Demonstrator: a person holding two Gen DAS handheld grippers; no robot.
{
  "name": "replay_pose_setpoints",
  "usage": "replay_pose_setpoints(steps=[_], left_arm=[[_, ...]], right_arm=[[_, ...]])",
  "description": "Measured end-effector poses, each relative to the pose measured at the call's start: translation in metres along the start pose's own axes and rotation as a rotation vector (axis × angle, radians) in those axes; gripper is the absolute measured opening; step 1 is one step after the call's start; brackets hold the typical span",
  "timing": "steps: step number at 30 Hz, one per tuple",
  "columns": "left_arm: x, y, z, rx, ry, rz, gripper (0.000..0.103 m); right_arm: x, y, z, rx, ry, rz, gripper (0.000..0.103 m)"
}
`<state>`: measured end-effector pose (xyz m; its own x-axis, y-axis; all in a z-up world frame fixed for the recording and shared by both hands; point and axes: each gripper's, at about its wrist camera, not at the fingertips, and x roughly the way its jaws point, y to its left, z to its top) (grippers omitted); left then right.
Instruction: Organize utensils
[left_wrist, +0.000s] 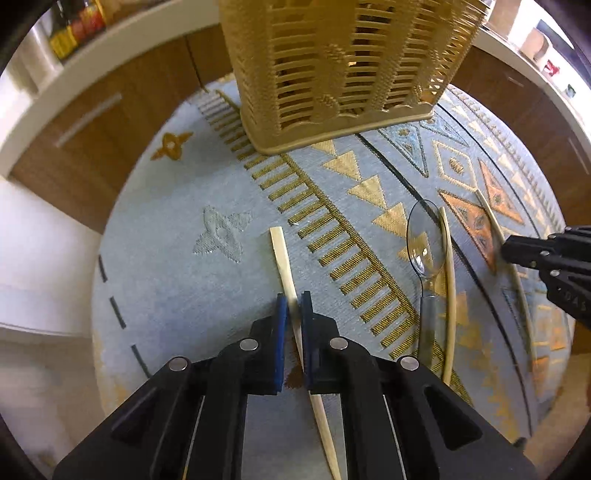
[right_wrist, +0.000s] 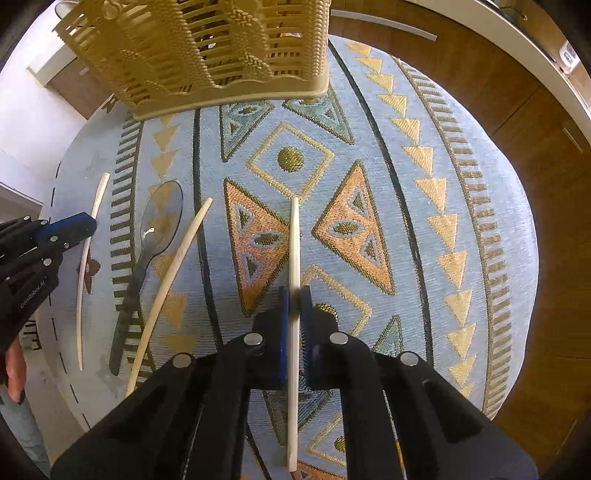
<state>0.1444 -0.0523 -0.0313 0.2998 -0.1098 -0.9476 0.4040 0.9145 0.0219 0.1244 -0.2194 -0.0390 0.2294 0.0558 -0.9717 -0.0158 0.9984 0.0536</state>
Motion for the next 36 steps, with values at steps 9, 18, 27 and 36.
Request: replay_pose_setpoints(steps=[9,18,27,36], left_arm=[[-0.054,0.026,-0.019,-0.136,-0.266,-0.203,0.003],[-0.11,0.015,-0.047,-0.198,-0.595,-0.202,0.003],[-0.161,0.002,-0.032,-0.189,-0.794,-0.166,0.0],[-0.183,0.014,0.015,-0.174,-0.858,-0.196,0.0]], right_arm=[[-0.035,0.005,-0.04,-0.031,-0.156,0.097,0.004],[-0.089,-0.006,-0.087,-0.03,-0.486,0.258,0.004],[-0.157,0.008,-0.062,-0.083,-0.769,0.287,0.004],[-0.201,0.018,-0.014,-0.111,-0.912,0.261,0.004]])
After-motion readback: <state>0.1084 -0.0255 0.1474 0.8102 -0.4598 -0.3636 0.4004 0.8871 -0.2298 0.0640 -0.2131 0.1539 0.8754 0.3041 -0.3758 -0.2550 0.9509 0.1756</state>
